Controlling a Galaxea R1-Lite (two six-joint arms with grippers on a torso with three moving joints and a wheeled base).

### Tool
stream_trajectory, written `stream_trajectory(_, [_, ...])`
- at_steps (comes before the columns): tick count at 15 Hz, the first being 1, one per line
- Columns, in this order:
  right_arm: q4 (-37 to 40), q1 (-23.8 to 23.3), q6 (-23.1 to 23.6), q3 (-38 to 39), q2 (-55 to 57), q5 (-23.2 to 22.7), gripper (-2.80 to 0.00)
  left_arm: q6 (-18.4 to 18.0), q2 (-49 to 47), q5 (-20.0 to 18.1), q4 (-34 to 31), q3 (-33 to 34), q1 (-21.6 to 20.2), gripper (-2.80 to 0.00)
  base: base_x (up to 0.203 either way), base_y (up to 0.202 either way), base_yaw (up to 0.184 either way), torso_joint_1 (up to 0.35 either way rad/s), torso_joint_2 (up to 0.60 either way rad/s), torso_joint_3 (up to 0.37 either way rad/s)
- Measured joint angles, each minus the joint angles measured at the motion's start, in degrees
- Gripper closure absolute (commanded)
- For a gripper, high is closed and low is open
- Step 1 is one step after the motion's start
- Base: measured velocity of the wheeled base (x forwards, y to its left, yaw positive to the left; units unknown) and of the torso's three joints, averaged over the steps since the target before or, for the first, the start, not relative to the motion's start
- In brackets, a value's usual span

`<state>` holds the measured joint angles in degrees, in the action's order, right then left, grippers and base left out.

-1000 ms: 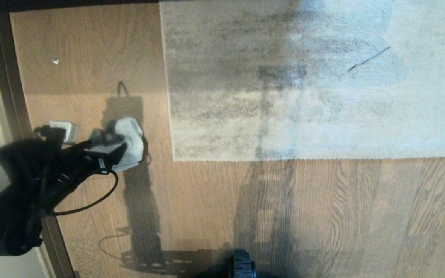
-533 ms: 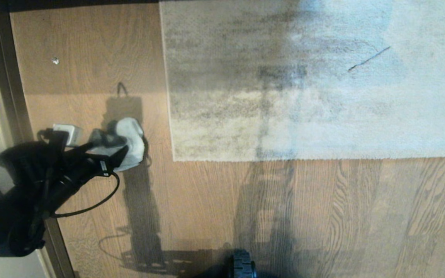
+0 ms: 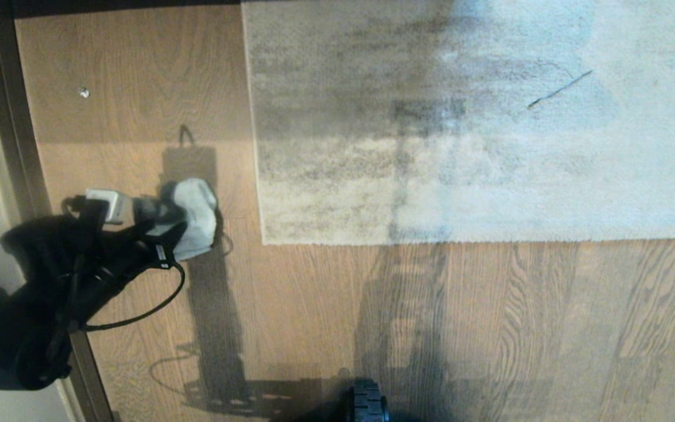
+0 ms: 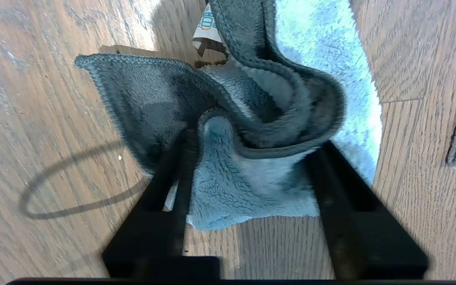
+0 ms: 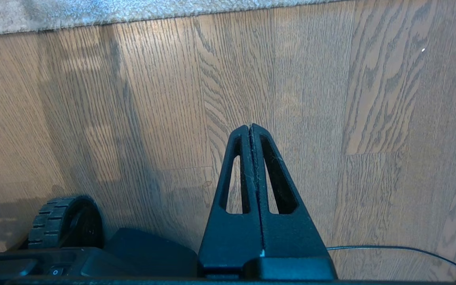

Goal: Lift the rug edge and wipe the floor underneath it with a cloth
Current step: Pick up the rag

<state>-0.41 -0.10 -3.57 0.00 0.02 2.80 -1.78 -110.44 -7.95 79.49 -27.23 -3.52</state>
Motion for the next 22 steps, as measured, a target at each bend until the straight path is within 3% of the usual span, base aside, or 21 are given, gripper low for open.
stream_trajectory(9, [0.01, 0.00, -0.04, 0.00, 0.00, 0.00, 0.00, 0.12, 2.75, 0.00, 0.02, 1.14, 0.02, 0.00, 0.000, 0.000, 0.000, 0.000, 0.00, 0.000])
stream_trajectory(22, [0.01, 0.00, -0.01, 0.00, 0.00, 0.00, 0.00, 0.13, 17.51, 0.08, -0.06, 12.27, 0.00, 0.00, 0.000, 0.000, 0.000, 0.000, 0.00, 0.000])
